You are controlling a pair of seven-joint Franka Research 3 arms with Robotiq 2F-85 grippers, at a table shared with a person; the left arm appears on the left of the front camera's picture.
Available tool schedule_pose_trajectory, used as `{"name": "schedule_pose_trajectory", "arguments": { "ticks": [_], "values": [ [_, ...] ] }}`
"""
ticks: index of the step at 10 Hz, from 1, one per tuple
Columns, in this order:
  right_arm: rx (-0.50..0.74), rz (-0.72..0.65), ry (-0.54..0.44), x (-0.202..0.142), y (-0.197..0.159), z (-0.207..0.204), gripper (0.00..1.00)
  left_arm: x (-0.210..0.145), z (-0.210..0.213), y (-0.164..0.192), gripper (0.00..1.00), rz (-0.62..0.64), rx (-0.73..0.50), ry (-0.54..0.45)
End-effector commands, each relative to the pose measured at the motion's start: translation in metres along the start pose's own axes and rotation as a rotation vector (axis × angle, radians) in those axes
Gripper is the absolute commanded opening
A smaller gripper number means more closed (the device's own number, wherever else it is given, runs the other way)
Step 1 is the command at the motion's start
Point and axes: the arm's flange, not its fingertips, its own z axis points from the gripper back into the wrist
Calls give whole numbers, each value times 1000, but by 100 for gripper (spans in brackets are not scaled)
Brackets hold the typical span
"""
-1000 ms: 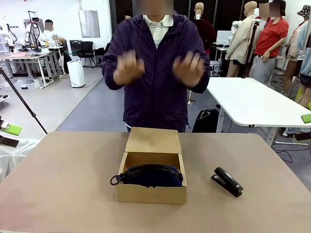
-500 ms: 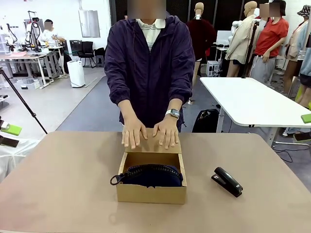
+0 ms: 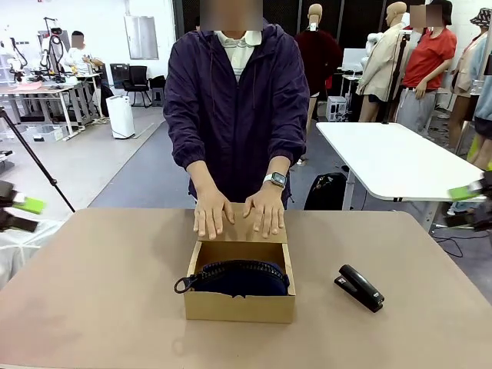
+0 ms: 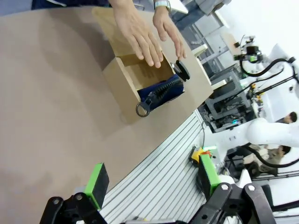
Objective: Pack the items into the box.
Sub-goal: Close the Mailer Box.
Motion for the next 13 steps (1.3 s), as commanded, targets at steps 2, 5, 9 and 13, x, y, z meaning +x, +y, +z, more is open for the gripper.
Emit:
{"name": "schedule_pose_trajectory", "arguments": {
  "ticks": [2,5,9,13],
  "values": [
    [-59,-9,69,56,-33,-95,100,51,-100,42,100,-4,-46,-74],
    [-11,18,-10,75,-59,-150,100,61,-172,92,100,92,-77,-112],
    [-33,-21,77,66,-55,-157,100,47,-168,74,100,92,-41,-72],
    [42,-129,5,142,-98,-197,100,149,-259,169,100,239,-69,-119]
  ]
}}
